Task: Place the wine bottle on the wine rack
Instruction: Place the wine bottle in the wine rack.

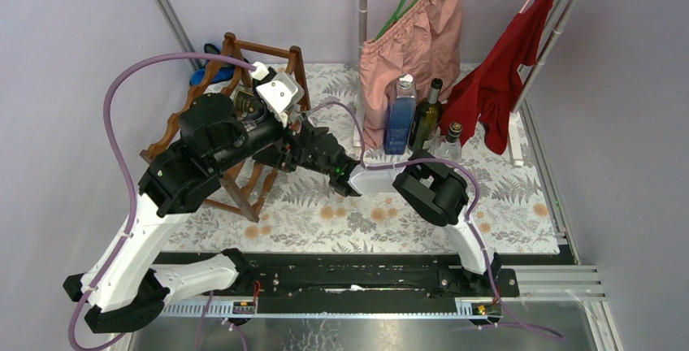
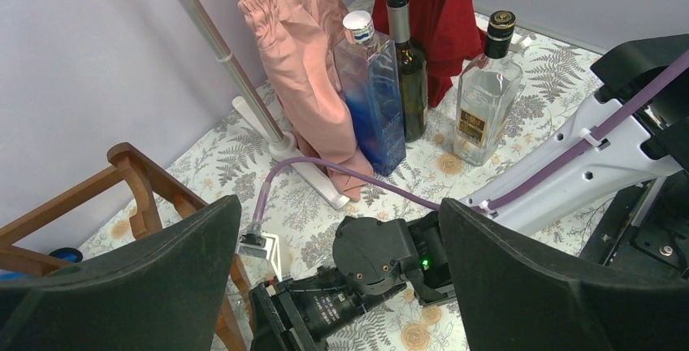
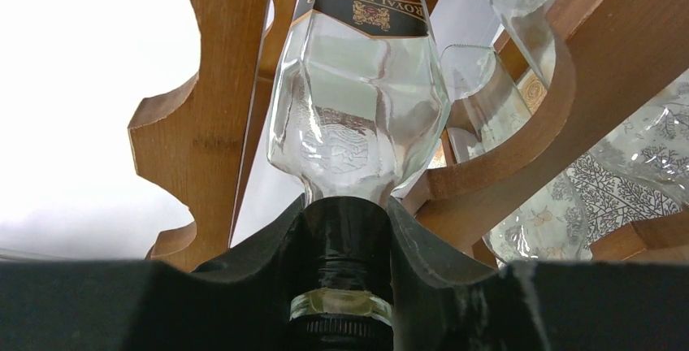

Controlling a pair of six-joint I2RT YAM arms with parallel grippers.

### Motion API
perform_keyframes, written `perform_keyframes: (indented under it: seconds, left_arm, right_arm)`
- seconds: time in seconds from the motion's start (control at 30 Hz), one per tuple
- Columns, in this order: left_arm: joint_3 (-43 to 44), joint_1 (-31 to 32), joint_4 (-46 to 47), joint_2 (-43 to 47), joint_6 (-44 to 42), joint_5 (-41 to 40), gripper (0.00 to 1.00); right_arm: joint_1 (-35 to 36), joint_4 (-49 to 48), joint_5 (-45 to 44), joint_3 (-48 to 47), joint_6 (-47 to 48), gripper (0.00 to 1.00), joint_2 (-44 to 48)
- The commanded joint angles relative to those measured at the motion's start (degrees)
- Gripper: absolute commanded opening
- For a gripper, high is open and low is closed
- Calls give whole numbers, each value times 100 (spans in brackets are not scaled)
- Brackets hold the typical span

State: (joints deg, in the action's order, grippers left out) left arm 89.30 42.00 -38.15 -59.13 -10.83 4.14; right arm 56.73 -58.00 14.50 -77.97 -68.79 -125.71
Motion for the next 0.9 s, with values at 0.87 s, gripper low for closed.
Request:
perform_keyframes:
  seconds: [0.87]
  left_arm:
    - [519, -2, 81, 35, 41, 137, 98]
  right_arm:
    - [408, -903, -246, -1080, -91, 1, -50]
